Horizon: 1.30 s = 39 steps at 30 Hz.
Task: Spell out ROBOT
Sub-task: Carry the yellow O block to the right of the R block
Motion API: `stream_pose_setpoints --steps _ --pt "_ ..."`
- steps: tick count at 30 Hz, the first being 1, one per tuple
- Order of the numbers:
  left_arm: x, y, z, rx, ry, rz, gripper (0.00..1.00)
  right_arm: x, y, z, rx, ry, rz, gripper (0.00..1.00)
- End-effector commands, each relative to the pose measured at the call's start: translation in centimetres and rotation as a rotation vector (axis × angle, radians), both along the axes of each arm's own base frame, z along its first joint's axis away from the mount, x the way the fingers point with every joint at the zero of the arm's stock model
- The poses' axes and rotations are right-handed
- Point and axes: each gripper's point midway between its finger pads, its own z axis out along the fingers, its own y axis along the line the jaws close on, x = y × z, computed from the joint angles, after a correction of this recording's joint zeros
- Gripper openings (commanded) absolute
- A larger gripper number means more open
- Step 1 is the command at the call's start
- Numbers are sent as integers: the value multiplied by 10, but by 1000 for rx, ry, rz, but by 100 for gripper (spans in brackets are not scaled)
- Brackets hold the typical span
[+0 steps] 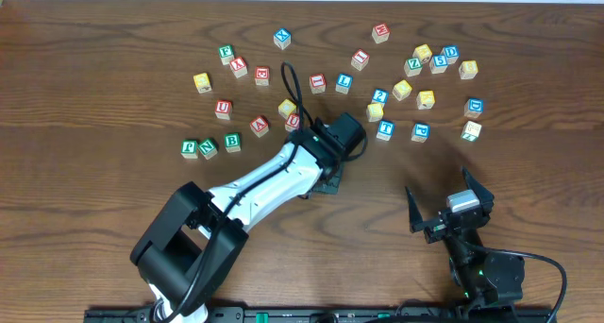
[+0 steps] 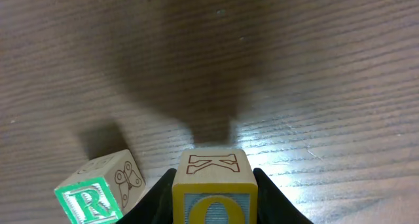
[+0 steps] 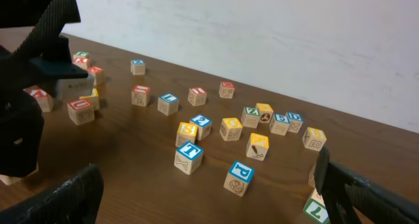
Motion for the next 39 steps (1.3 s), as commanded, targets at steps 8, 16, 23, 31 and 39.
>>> stream_pose_setpoints --steps 8,16,23,31,39 --pt "2 13 -20 -2 -56 153 7 0 -2 0 11 2 -6 99" --pt "1 22 -23 20 -71 202 7 0 -2 0 11 2 -6 99" --pt "3 29 -25 37 -97 250 7 0 -2 0 11 2 -6 99" --pt "-1 36 -35 43 -104 286 7 0 -2 0 11 2 -6 99" --pt "-7 34 -37 27 -66 290 7 0 -2 0 11 2 -6 99"
